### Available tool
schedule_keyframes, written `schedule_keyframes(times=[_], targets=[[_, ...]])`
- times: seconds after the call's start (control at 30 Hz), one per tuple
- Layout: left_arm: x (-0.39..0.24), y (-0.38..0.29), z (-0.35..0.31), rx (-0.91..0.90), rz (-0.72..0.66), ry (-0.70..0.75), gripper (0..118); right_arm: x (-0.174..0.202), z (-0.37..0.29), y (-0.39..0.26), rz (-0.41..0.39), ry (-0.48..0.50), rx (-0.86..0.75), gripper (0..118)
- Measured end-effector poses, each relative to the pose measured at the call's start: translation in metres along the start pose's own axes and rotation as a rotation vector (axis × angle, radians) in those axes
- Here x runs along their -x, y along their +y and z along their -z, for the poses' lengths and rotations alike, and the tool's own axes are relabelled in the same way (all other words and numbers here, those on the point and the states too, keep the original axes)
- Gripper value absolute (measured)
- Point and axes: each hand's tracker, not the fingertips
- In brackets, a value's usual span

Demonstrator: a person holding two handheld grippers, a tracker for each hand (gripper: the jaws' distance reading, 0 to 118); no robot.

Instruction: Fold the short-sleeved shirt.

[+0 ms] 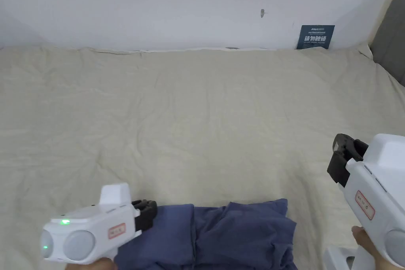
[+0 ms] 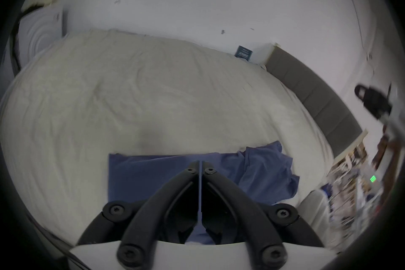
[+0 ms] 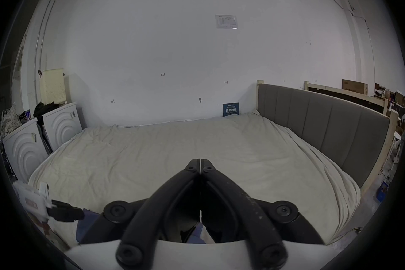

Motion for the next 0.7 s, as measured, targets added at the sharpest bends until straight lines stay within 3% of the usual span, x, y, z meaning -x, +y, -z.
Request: schedule_keyframes(times=[0.03, 0.07, 0.1, 0.17, 0.2, 0.3, 0.5, 0.57, 0.63, 0.67, 0.7], targets=[[0.015, 0.003, -0.004, 0.014, -0.062, -0.017, 9, 0.002, 0.001, 0.0, 0.0, 0.004, 0.0, 1], [0.031, 0.005, -0.006, 0.019, -0.131, -0.036, 24, 0.004, 0.001, 0.0, 0.0, 0.007, 0.001, 1], [0.044, 0.005, -0.007, 0.029, -0.183, -0.047, 42, 0.005, 0.002, 0.0, 0.0, 0.01, 0.003, 1], [0.069, 0.005, -0.004, 0.086, -0.263, -0.034, 97, 0.008, 0.004, -0.001, 0.002, 0.015, 0.006, 1], [0.081, 0.005, 0.0, 0.122, -0.283, -0.03, 107, 0.009, 0.005, -0.001, 0.004, 0.019, 0.009, 1], [0.104, -0.002, 0.005, 0.139, -0.305, -0.016, 115, 0.014, 0.006, -0.001, 0.0, 0.023, 0.015, 1], [0.116, -0.021, 0.023, 0.23, -0.377, -0.04, 114, 0.017, 0.009, -0.002, -0.009, 0.026, 0.033, 1], [0.124, -0.028, 0.032, 0.236, -0.37, -0.049, 104, 0.017, 0.009, -0.002, -0.014, 0.022, 0.036, 1], [0.125, -0.03, 0.031, 0.195, -0.316, -0.074, 101, 0.016, 0.008, -0.002, -0.016, 0.017, 0.036, 1], [0.122, -0.03, 0.029, 0.193, -0.312, -0.085, 95, 0.016, 0.009, -0.002, -0.016, 0.014, 0.036, 1], [0.119, -0.03, 0.028, 0.194, -0.301, -0.085, 78, 0.015, 0.009, -0.002, -0.015, 0.012, 0.036, 1]])
